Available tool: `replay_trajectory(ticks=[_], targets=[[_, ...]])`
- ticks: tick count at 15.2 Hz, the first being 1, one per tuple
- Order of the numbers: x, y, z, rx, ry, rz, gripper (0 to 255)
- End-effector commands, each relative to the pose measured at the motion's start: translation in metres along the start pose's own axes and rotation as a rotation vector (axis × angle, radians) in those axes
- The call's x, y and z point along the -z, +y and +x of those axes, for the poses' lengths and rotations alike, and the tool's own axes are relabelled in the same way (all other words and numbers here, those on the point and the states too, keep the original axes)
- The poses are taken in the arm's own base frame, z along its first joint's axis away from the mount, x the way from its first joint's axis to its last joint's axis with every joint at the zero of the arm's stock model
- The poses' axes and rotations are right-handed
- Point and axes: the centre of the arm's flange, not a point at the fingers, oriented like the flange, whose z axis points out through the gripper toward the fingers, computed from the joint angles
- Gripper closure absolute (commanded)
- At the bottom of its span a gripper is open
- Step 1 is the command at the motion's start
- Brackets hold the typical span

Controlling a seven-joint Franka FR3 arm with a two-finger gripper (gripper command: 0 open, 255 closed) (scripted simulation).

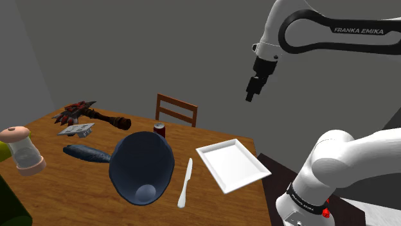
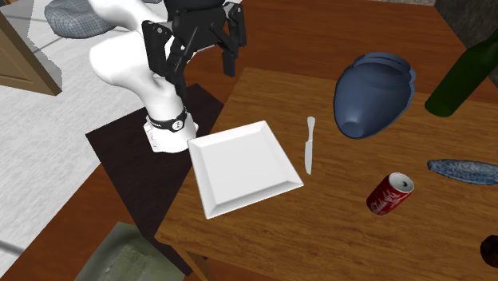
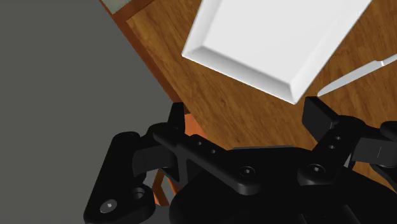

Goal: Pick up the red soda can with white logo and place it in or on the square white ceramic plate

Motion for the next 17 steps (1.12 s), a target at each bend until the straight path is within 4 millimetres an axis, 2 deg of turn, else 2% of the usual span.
replay_trajectory(ticks=[1,17], targets=[[0.000,0.000,0.000,0.000,0.000,0.000,0],[-0.097,-0.110,0.155,0.004,-0.037,0.033,0]])
